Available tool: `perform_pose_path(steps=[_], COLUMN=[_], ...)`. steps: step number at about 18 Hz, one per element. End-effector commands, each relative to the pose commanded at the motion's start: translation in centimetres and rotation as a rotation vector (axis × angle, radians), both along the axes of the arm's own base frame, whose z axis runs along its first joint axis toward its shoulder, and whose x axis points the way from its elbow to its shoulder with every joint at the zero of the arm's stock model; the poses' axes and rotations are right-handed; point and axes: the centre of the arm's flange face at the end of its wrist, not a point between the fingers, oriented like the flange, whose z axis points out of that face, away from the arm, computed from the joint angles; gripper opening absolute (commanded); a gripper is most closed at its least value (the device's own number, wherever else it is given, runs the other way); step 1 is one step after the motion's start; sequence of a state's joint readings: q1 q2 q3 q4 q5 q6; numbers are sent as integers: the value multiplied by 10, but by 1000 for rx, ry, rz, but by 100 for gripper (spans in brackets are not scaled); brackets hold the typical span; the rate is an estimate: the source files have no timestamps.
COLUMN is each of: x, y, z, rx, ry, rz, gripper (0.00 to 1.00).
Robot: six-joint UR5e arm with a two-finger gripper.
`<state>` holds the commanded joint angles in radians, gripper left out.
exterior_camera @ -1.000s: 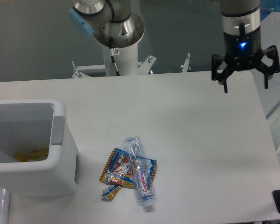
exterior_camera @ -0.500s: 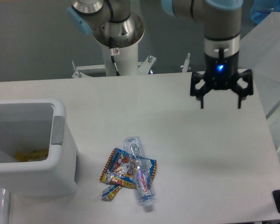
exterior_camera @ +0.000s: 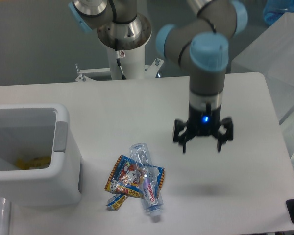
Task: Place the trash in the trash can
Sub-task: 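Move the open gripper over the clear plastic bottle on the wrappers, then lower the gripper around the bottle's cap end and close it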
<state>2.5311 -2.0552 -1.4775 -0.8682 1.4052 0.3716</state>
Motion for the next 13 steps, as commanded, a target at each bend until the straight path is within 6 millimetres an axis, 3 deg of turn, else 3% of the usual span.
perform_pose_path(steps=[3,13], x=[-5,3], y=[36,73], z=[-24,-68], rx=[7,-13], ry=[-33,-82], rz=[28,43], gripper=[100,100])
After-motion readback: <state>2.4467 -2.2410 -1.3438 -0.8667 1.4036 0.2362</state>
